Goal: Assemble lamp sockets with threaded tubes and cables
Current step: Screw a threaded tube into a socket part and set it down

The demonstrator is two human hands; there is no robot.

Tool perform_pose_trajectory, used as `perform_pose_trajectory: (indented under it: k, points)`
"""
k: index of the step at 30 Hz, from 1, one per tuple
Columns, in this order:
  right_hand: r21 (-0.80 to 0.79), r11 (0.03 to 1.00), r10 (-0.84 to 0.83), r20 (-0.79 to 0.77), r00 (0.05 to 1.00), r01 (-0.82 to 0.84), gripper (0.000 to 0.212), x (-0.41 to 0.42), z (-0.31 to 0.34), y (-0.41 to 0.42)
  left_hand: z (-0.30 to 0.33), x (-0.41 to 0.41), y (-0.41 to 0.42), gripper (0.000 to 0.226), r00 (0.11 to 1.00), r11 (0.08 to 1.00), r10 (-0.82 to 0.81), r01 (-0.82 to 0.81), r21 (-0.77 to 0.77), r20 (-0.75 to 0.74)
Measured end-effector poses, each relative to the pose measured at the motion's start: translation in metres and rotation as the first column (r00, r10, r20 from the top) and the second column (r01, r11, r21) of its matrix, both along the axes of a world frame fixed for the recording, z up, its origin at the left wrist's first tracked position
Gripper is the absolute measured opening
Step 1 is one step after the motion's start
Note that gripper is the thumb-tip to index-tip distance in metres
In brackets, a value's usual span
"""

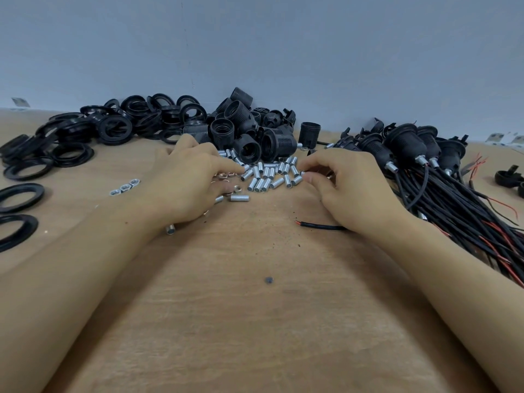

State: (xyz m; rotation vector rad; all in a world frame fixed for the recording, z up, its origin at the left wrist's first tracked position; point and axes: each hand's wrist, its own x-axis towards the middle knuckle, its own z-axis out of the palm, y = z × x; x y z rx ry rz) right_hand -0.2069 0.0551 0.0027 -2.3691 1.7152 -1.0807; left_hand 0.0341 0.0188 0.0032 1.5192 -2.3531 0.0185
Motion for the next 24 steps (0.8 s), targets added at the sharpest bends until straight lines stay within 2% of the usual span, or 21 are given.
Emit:
perform_pose_trajectory:
  k: [3,14,24]
  points:
    - [0.002,1.0,0.003,-0.011,1.0,-0.003,0.017,-0.0003,0.0001,-0.0005,-0.0012,-0.003,0.0006,0.023,0.999,0.999,-0.043,0.043,0.018,-0.025]
    - [-0.019,1.0,0.003,0.037,0.999,-0.002,0.013,0.0011,-0.0008,-0.0019,-0.0055,-0.0064,-0.0002,0.014,0.996,0.999,-0.031,0.03,-0.014,-0.083]
    - [-0.004,0.999,0.034,0.102,0.994,-0.034,0.014,0.0003,-0.0036,-0.0027,-0.0023,-0.0029,-0.0009,0.014,0.995,0.997,-0.076,0.077,0.009,-0.062]
